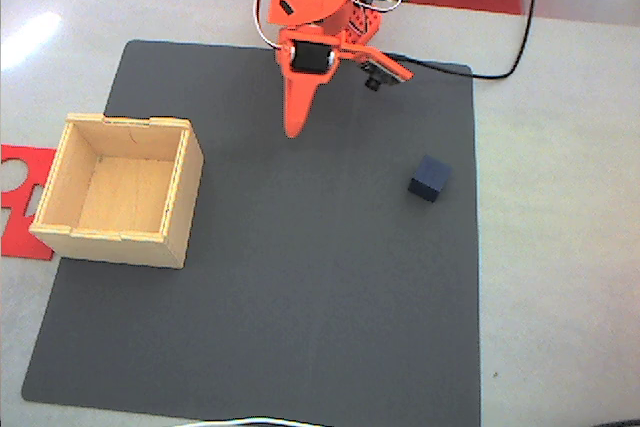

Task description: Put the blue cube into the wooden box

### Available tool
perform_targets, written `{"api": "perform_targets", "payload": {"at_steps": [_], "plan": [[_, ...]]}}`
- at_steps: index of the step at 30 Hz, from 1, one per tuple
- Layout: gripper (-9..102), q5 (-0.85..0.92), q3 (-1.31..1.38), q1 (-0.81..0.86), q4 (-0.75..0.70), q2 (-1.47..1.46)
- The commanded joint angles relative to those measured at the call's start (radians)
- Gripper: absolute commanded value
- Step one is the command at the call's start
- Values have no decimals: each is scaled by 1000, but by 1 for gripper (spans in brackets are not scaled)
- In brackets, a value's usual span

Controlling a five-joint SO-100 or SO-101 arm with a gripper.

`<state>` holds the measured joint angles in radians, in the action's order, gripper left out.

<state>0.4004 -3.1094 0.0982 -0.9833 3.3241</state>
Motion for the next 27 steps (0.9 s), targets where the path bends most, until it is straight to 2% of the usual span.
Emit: {"api": "perform_targets", "payload": {"at_steps": [1,3,6,8,11,13,19,24,27], "plan": [[7,-26,64,-17,-57,8],[11,-49,101,-78,-98,-17],[17,-31,155,-137,-60,-81],[18,-14,265,-153,-11,-256],[20,5,551,-156,15,-666],[21,31,701,-176,-3,-847],[25,130,914,-307,-144,-1112],[27,238,1066,-305,-250,-1312],[30,334,1088,-302,-267,-1358]]}}
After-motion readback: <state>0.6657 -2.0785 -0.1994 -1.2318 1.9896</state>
